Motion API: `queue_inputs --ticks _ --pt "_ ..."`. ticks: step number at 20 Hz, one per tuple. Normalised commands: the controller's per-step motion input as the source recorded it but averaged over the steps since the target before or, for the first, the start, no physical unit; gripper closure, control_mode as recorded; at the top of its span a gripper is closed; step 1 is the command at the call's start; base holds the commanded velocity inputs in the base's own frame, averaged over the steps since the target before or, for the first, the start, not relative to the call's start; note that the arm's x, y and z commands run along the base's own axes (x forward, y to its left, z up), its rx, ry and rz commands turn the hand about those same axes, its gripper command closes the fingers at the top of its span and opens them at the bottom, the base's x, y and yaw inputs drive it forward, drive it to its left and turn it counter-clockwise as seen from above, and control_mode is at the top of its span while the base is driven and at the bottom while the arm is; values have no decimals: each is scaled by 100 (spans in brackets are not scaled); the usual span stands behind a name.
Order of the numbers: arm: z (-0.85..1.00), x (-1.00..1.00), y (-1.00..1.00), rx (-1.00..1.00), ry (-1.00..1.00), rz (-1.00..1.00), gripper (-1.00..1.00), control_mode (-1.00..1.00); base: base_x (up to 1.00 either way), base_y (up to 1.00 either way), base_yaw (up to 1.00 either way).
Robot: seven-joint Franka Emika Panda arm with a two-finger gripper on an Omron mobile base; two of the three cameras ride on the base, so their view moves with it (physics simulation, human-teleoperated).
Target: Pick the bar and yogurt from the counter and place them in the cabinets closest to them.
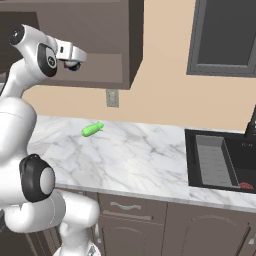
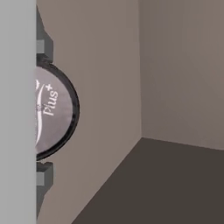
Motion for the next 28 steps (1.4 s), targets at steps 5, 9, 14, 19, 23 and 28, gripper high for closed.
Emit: queue_inputs --ticks 5,9,14,19,23,28 --pt "0 -6 0 0 0 0 -100 -100 0 0 0" --pt "0 -27 0 0 1 0 -100 -100 0 0 0" --pt "0 -76 0 0 1 0 -100 -100 0 0 0" --pt "-7 -99 0 0 0 1 -100 -100 0 0 0" --pt "-30 -100 -8 0 0 1 -100 -100 0 0 0" --pt "-77 -100 -27 0 0 6 -100 -100 0 0 0"
